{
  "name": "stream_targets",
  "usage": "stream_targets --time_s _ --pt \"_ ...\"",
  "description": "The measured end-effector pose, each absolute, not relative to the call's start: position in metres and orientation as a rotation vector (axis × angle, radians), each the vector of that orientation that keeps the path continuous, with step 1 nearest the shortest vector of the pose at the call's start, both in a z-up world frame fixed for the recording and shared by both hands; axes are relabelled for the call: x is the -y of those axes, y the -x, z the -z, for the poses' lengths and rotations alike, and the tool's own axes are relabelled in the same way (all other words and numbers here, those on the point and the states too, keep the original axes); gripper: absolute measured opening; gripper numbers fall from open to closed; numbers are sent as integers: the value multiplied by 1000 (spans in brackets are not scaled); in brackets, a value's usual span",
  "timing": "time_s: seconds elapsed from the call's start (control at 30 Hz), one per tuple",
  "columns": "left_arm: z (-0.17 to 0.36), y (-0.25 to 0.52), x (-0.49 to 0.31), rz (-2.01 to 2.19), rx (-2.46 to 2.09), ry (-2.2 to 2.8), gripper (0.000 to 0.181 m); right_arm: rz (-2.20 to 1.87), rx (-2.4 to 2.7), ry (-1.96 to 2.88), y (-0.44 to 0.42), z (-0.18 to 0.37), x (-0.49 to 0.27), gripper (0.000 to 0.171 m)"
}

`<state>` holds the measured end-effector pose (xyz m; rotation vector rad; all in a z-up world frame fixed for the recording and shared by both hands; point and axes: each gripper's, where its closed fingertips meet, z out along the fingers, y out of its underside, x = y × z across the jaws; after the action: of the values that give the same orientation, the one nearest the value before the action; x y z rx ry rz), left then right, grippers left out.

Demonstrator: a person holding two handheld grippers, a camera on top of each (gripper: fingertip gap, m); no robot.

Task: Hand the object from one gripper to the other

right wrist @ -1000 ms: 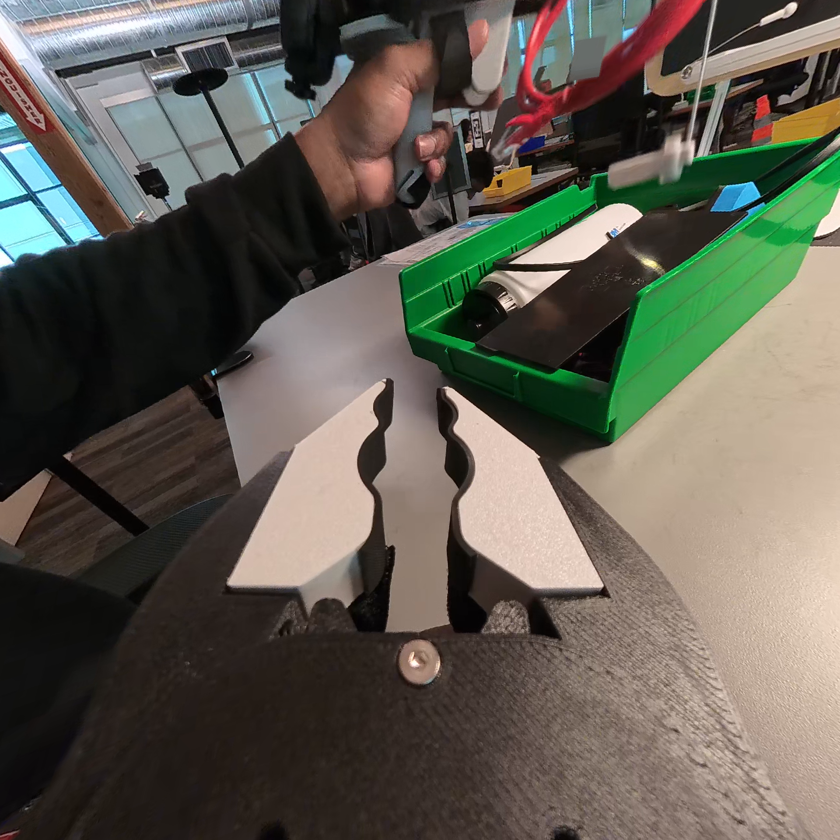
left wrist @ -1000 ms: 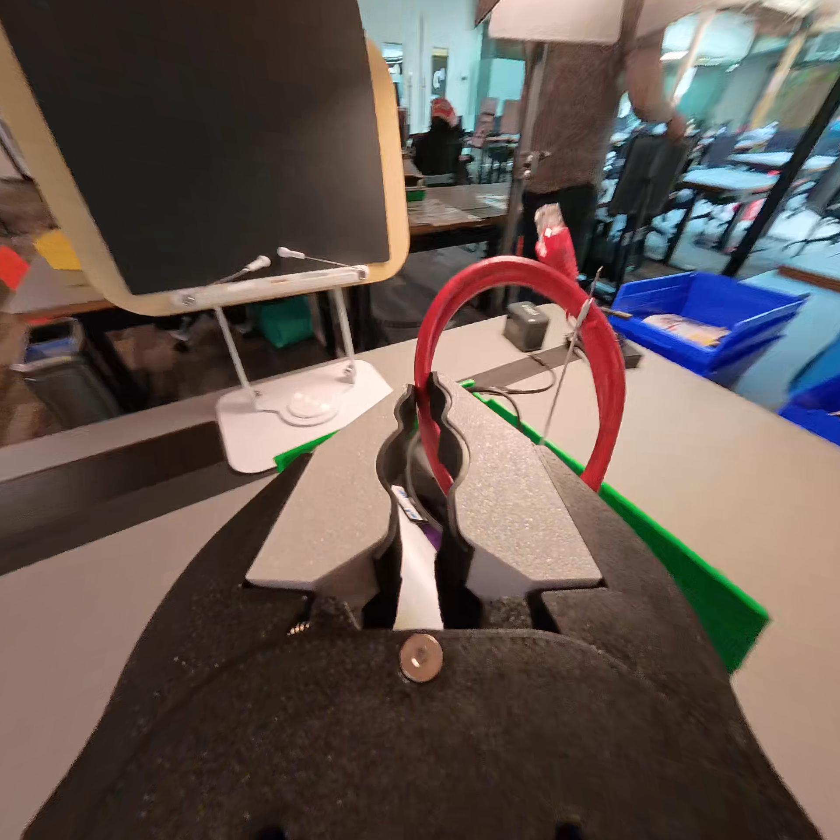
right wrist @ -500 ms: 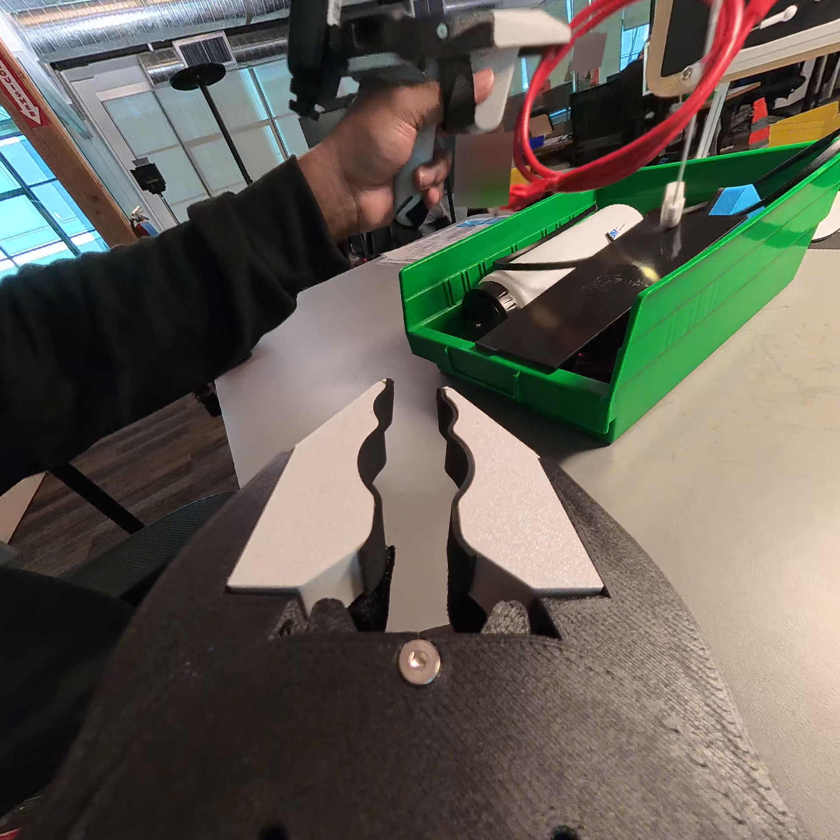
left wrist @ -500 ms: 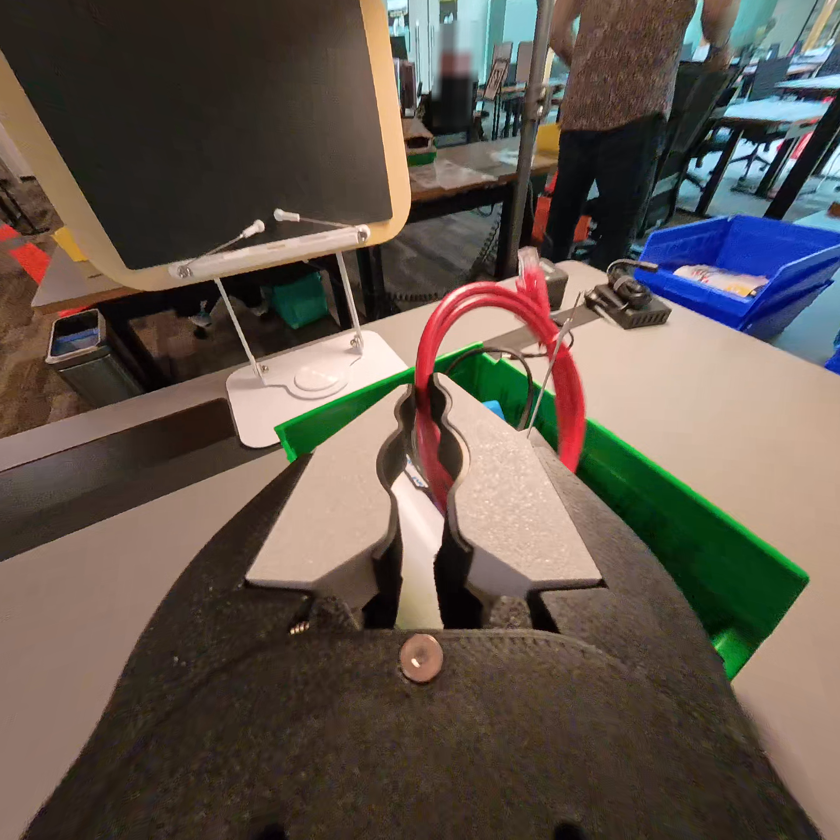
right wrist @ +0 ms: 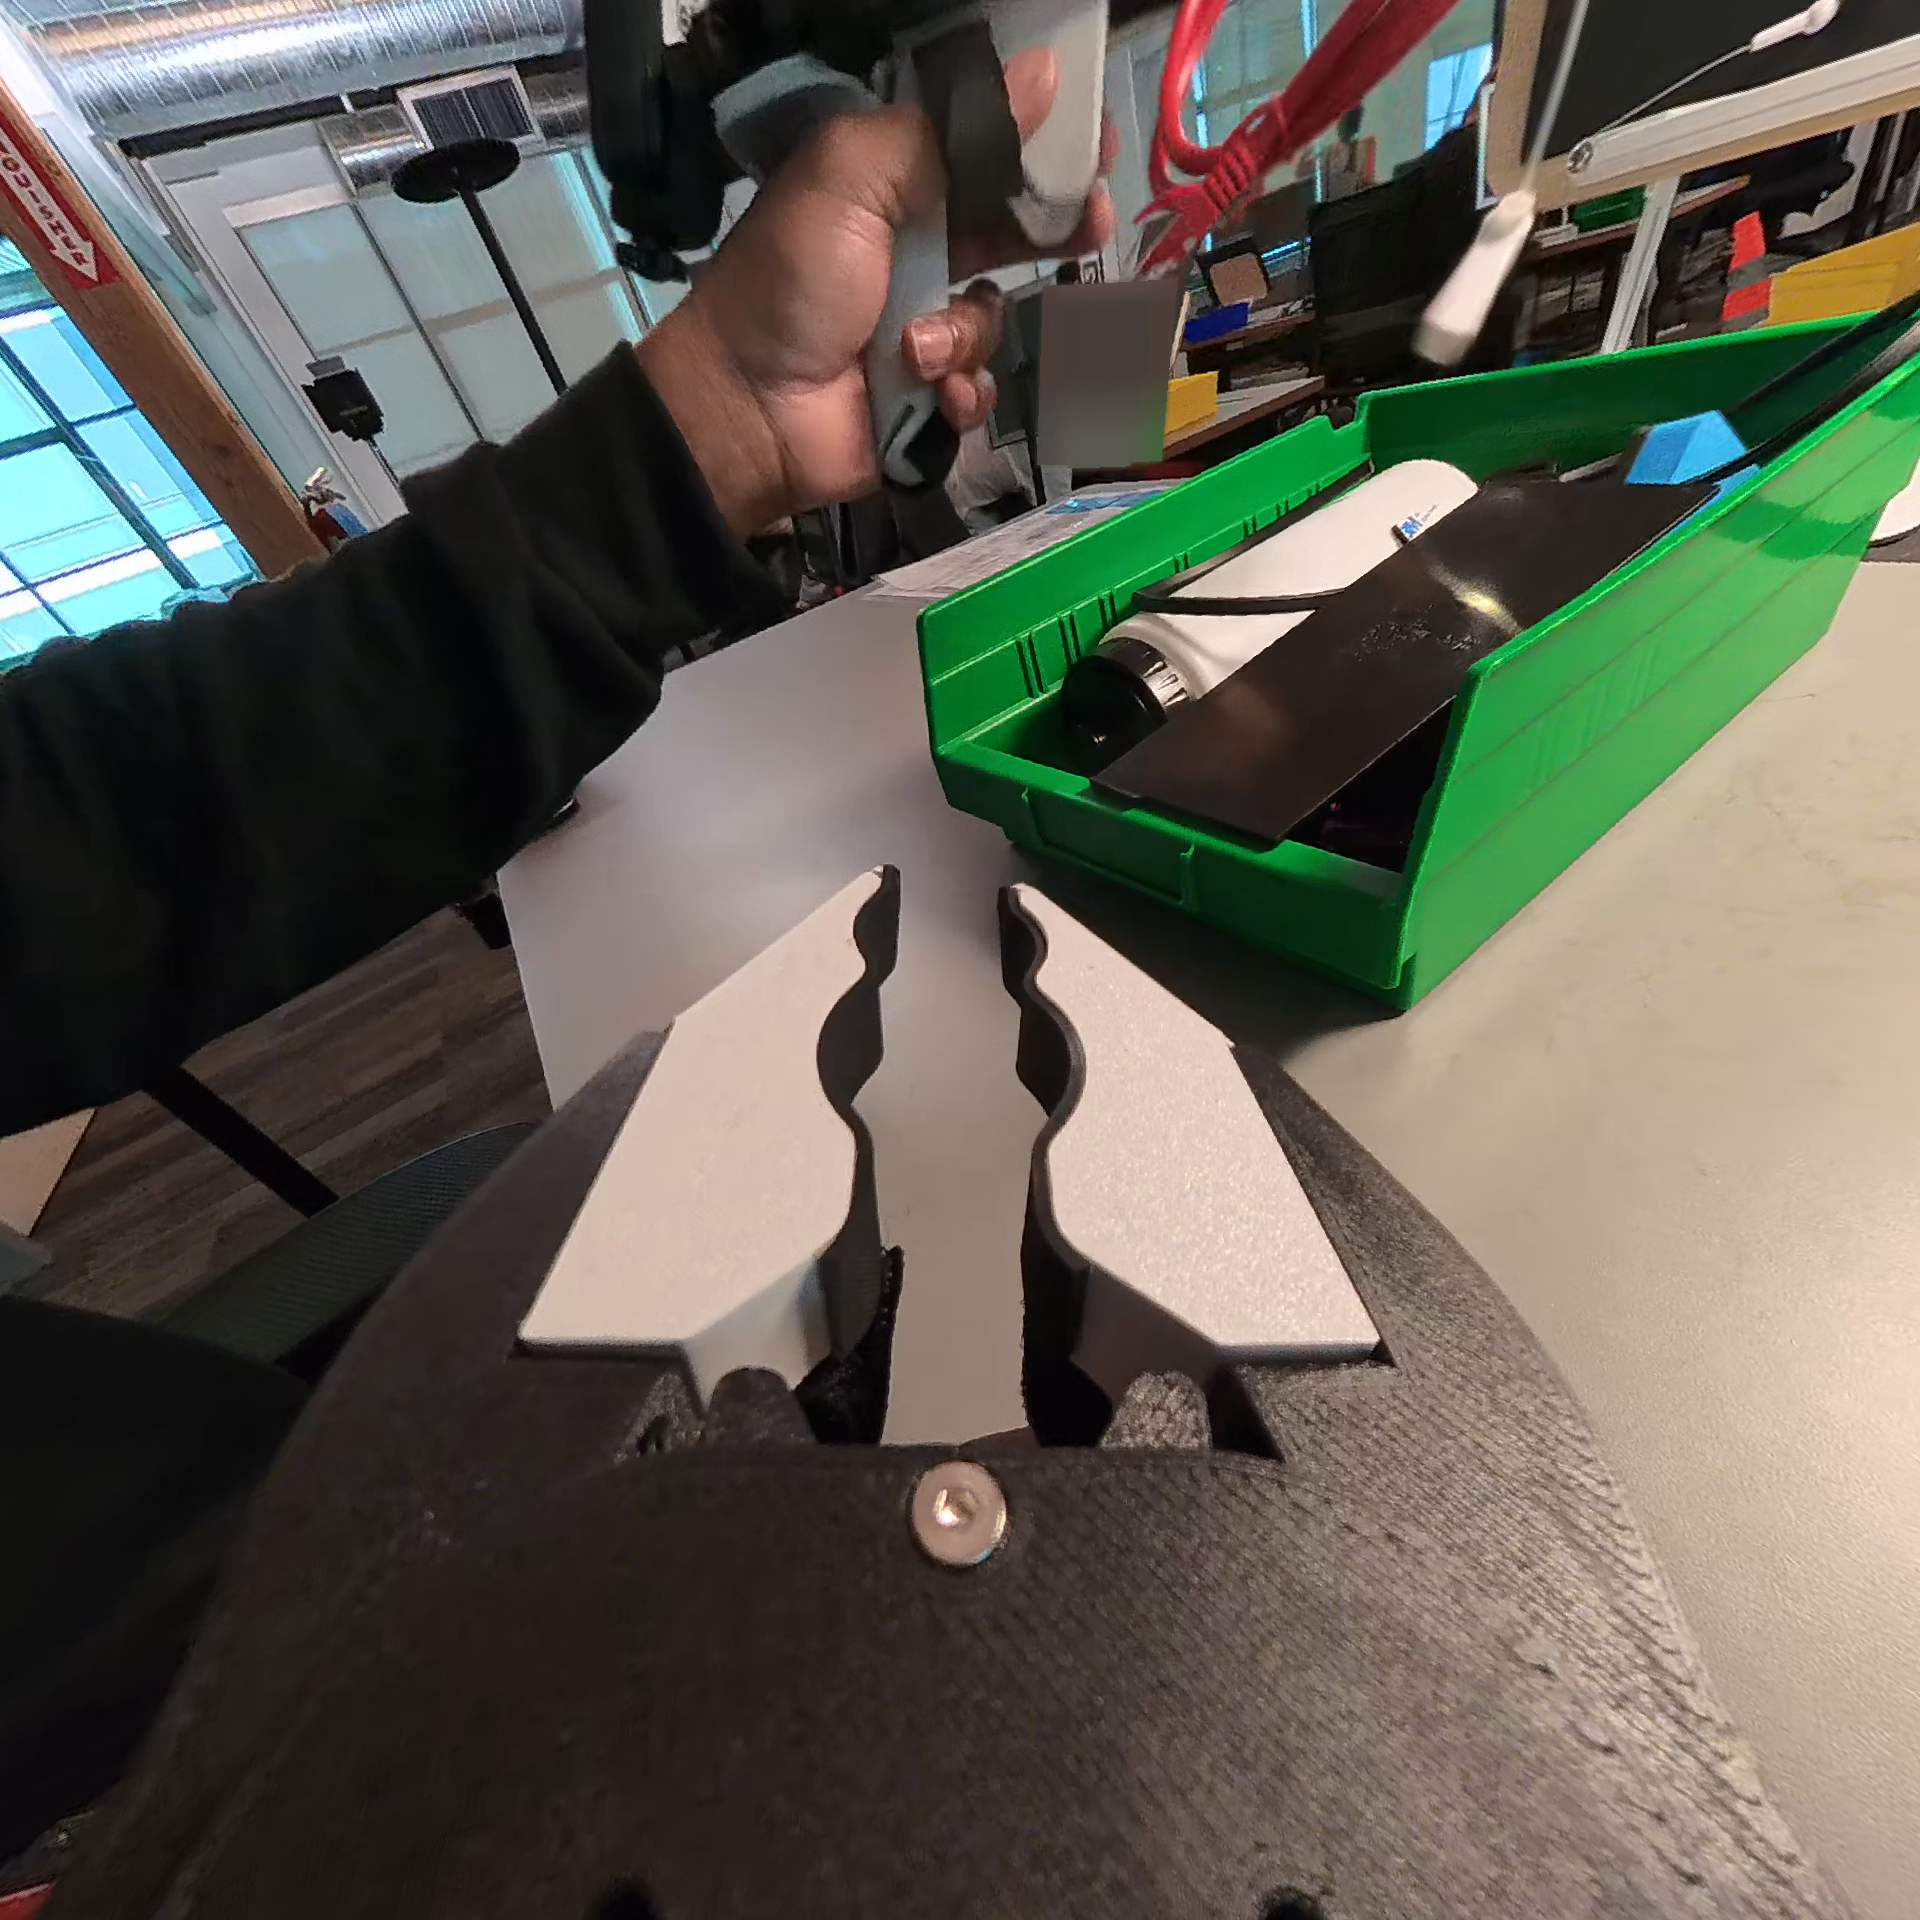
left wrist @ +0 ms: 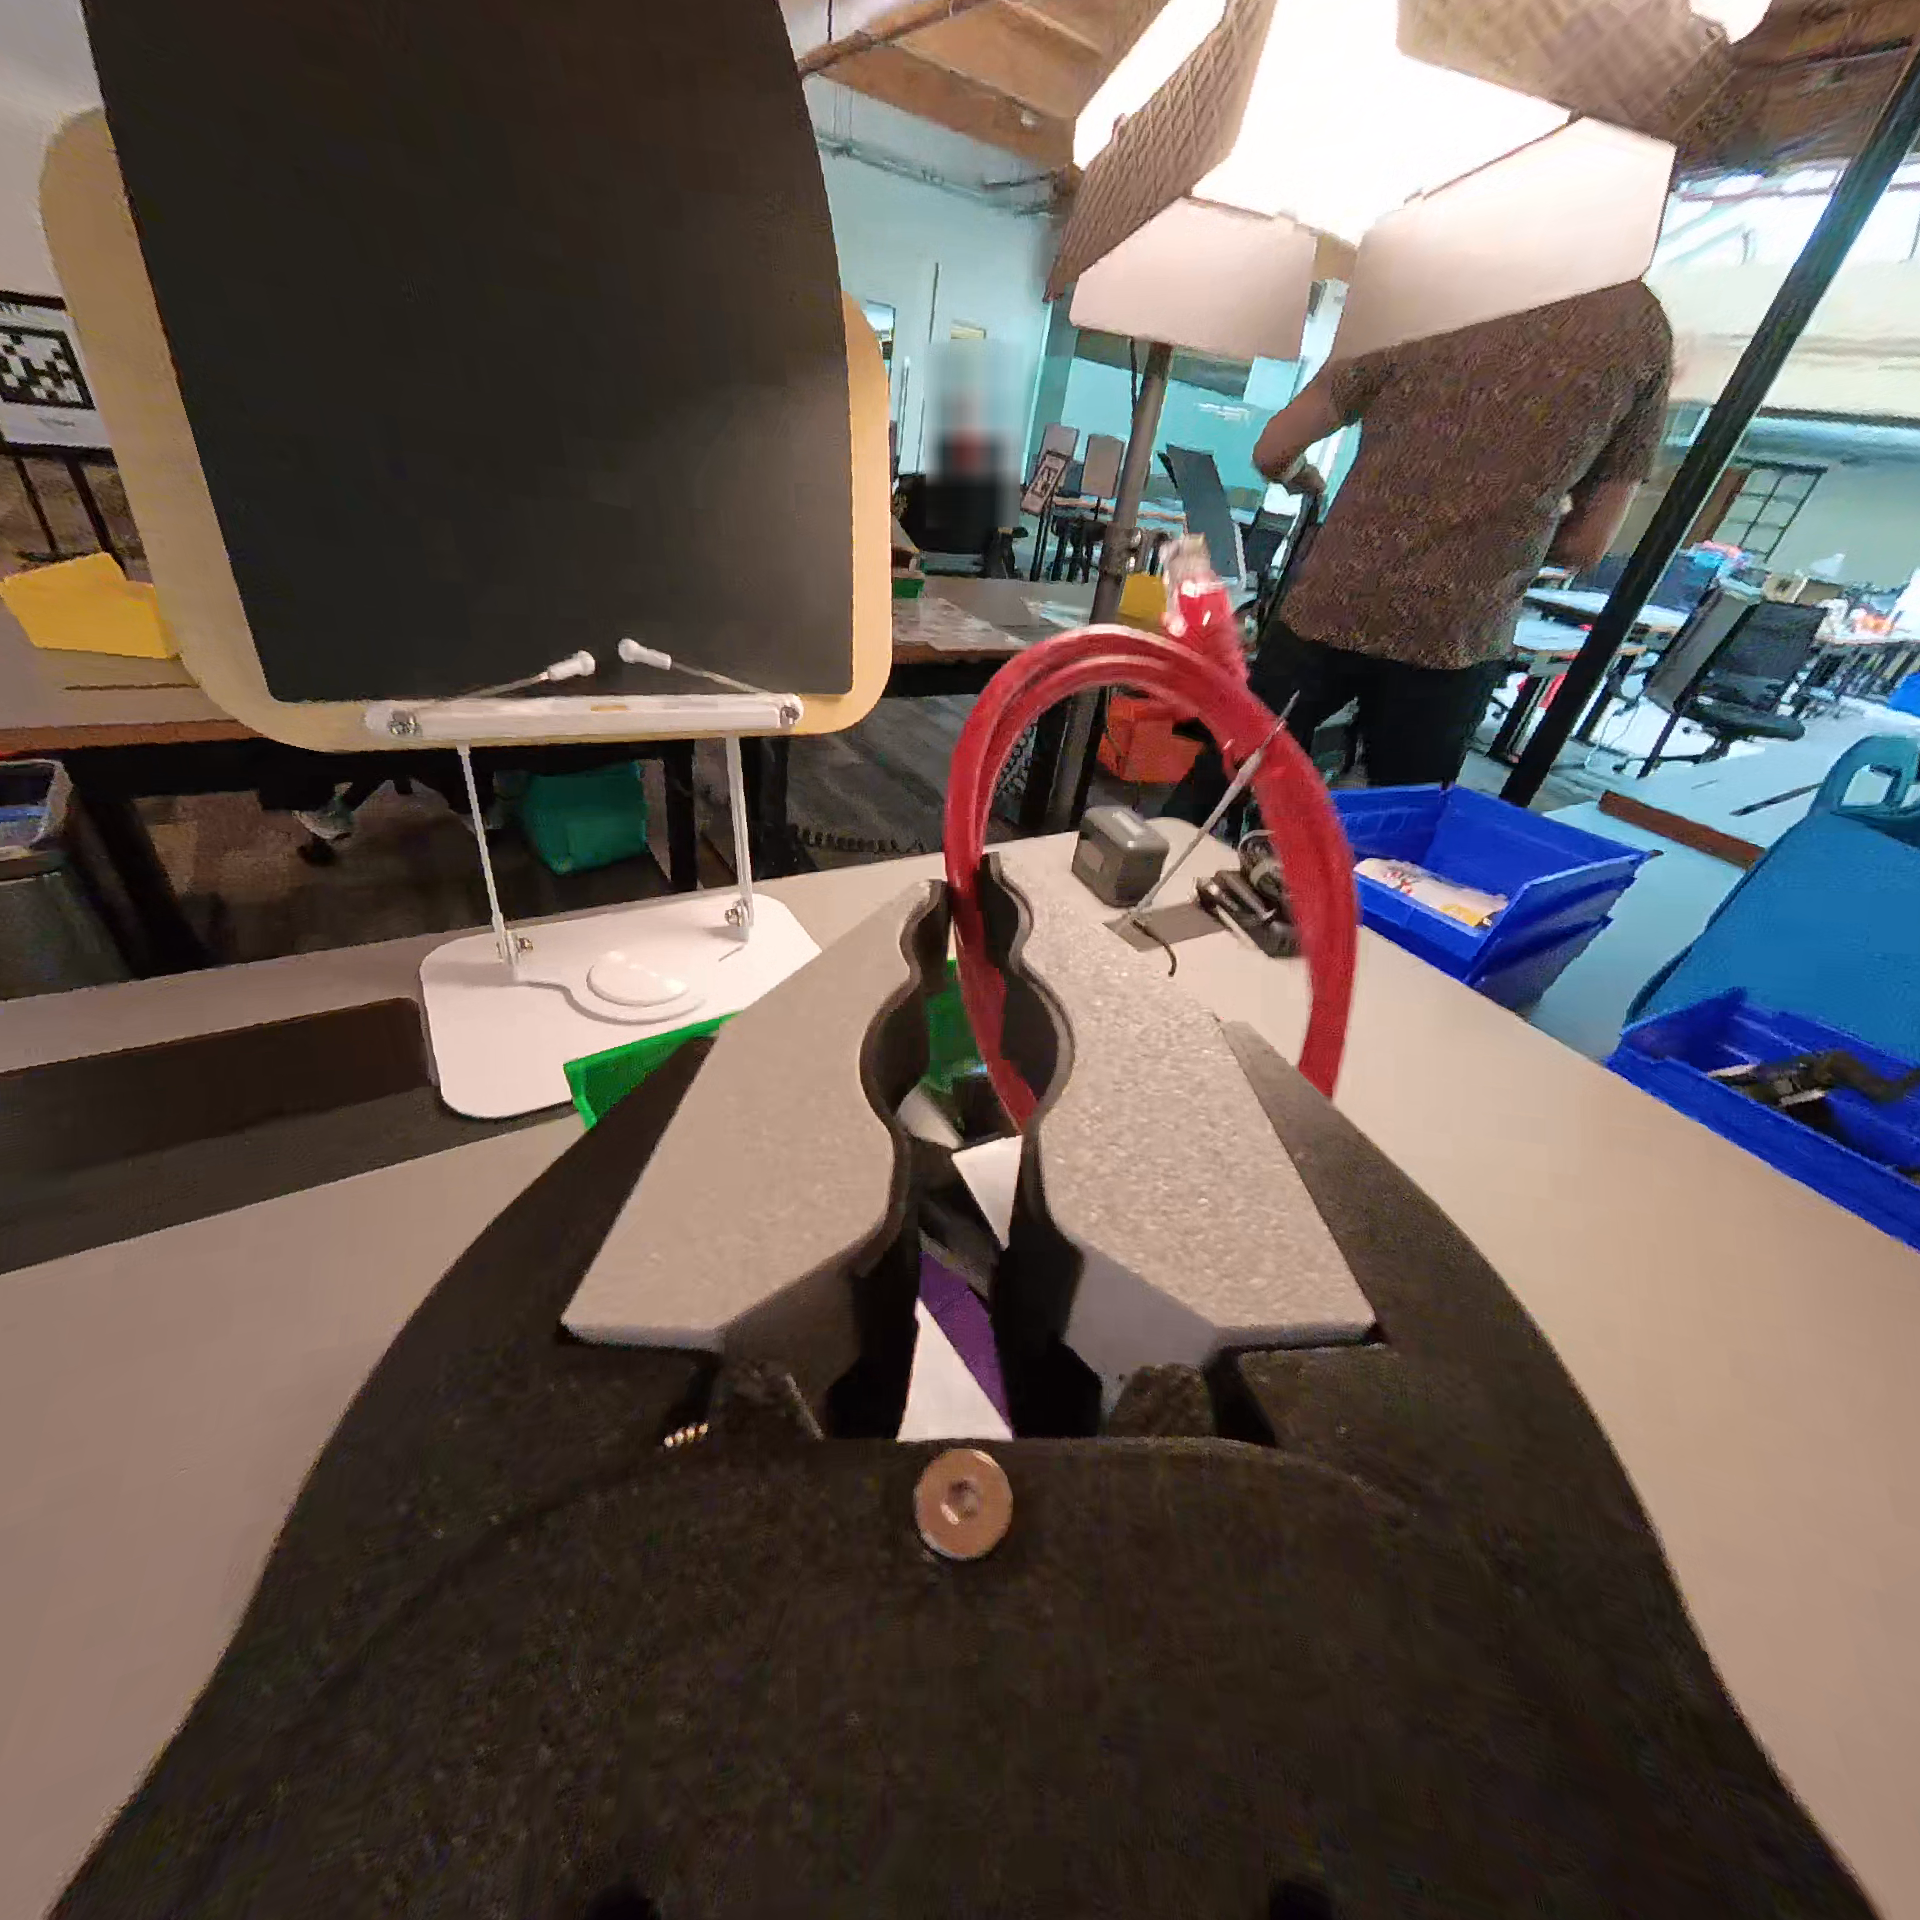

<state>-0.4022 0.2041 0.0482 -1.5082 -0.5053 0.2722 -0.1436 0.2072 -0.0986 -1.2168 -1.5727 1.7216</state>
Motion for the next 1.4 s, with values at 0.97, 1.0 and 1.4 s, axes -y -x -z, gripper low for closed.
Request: stream_targets --time_s 0.97,1.0,1.4 --pt "-17 400 -194 265 710 1222 6 -1725 1569 1216 144 98 -208 20" --pt "-19 395 -192 248 688 1228 6 -1726 1570 1217 144 99 -208 20" --pt "5 261 -150 212 552 1112 6 -1772 1482 1178 145 88 -192 58"
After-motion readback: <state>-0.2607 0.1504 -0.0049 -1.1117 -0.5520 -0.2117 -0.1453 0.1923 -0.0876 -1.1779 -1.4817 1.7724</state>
